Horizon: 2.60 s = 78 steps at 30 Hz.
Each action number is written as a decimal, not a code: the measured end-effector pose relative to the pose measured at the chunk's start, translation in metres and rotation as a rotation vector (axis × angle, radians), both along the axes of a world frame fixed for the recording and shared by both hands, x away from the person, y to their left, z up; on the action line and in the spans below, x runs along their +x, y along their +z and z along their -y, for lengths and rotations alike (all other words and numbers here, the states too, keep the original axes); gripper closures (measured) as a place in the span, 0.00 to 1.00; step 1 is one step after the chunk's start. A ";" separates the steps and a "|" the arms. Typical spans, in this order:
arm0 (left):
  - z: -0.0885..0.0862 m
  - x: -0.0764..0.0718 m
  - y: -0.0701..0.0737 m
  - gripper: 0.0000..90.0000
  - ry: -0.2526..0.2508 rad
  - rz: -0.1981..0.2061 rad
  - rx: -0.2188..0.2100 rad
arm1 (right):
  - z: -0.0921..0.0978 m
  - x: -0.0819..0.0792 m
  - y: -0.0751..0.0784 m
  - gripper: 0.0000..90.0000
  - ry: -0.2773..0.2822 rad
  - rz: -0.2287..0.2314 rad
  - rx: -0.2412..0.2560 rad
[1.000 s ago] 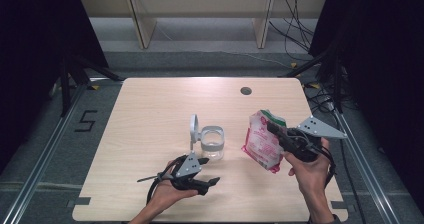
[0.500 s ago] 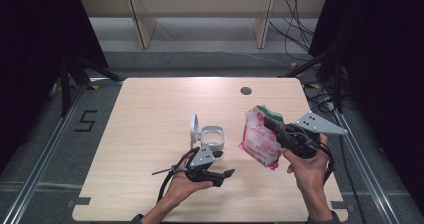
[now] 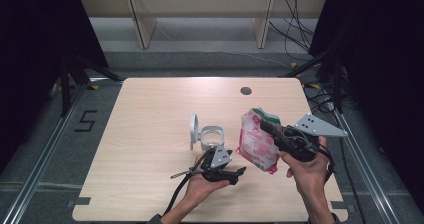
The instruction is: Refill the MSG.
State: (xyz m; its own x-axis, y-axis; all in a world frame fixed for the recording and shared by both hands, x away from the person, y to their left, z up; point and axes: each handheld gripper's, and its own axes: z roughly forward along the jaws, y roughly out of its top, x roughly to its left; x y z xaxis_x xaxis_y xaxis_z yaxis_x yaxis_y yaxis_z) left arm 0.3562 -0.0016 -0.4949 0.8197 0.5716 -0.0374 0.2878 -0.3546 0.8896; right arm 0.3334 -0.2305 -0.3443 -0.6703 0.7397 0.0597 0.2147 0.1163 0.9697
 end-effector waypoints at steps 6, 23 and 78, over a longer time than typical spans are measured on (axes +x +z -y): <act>0.003 0.002 -0.003 0.31 0.019 0.004 -0.052 | -0.003 0.000 -0.002 1.00 0.008 -0.016 0.005; 0.004 0.002 -0.011 0.56 0.029 0.083 -0.035 | -0.018 -0.005 -0.003 1.00 0.079 -0.035 -0.008; 0.017 -0.020 -0.017 0.93 0.196 0.049 -0.176 | -0.067 0.051 0.012 1.00 0.094 -0.055 -0.069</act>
